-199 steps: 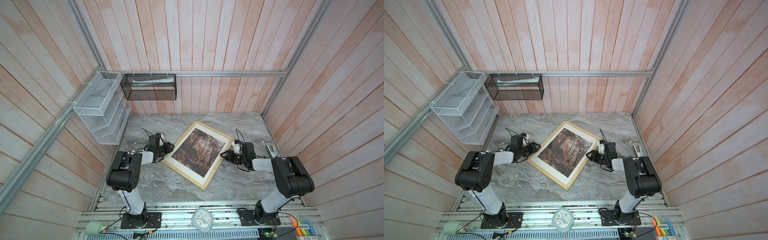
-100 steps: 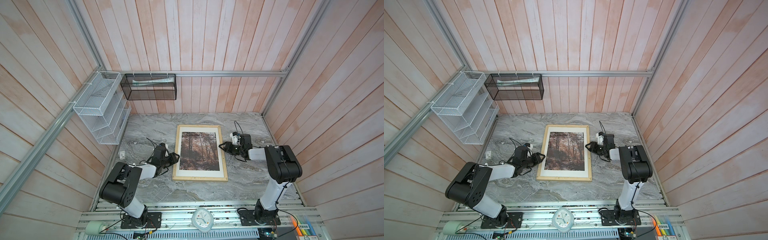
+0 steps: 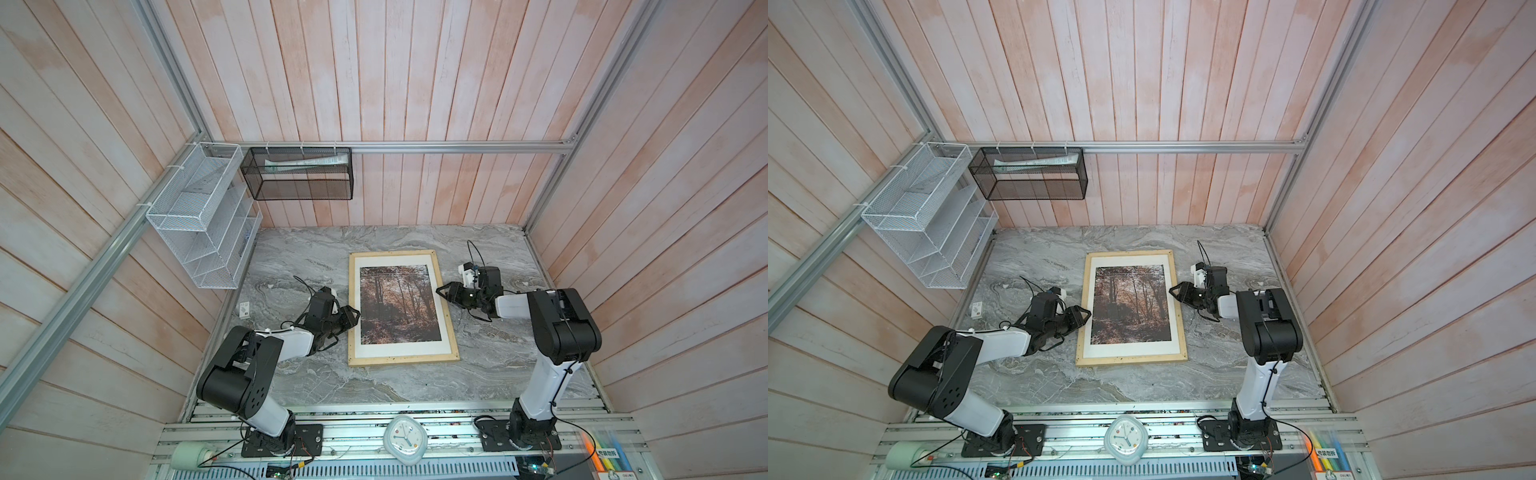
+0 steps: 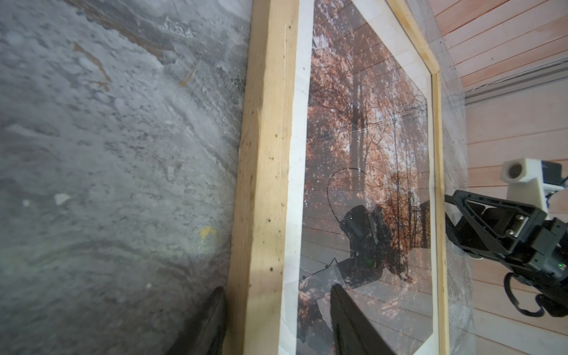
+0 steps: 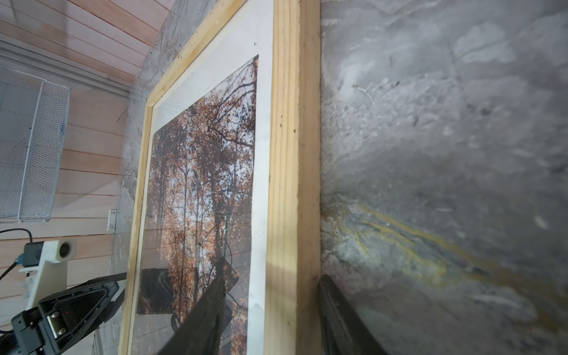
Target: Put the photo into the frame
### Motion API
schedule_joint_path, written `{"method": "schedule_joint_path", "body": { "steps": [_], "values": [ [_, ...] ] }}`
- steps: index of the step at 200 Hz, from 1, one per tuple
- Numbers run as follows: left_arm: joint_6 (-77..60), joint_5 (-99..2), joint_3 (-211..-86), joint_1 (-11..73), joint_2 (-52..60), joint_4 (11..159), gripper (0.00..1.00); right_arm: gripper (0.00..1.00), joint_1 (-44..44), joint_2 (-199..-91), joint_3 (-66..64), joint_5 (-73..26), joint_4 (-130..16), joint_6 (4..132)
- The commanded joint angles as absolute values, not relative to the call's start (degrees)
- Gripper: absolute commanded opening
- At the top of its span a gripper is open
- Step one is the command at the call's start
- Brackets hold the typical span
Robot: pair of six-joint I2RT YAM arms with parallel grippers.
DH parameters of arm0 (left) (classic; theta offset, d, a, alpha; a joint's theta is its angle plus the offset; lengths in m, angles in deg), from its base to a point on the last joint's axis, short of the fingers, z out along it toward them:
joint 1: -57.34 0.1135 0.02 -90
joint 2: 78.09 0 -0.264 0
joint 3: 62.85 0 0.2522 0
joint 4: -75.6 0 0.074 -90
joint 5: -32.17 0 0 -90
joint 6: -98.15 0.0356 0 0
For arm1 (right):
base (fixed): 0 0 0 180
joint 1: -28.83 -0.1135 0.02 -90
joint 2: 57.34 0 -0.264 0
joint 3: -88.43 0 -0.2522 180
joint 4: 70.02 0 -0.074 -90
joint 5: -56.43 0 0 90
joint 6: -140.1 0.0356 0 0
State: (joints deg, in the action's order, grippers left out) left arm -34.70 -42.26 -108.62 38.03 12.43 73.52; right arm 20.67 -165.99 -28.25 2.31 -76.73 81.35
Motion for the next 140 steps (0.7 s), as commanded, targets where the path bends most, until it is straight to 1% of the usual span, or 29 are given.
{"method": "schedule_joint_path", "body": {
  "steps": [1,57,112,140],
  "values": [
    [-32.9,-43.5,-110.93,37.36,12.09,78.97,0.57,0.5,19.97,-164.72,-27.11,5.09,-74.42,80.43],
    [-28.65,-46.41,-116.47,39.8,11.14,85.39,0.59,0.5,23.7,-162.49,-27.45,4.65,-73.77,80.17],
    [-24.09,-54.62,-119.6,40.03,6.86,92.64,0.61,0.49,25.81,-159.69,-28.37,3.43,-71.93,78.63],
    [-21.4,-56.95,-120.9,40.03,3.51,95.51,0.62,0.49,26.09,-156.22,-28.86,0.25,-69.08,76.74]
  ]
}}
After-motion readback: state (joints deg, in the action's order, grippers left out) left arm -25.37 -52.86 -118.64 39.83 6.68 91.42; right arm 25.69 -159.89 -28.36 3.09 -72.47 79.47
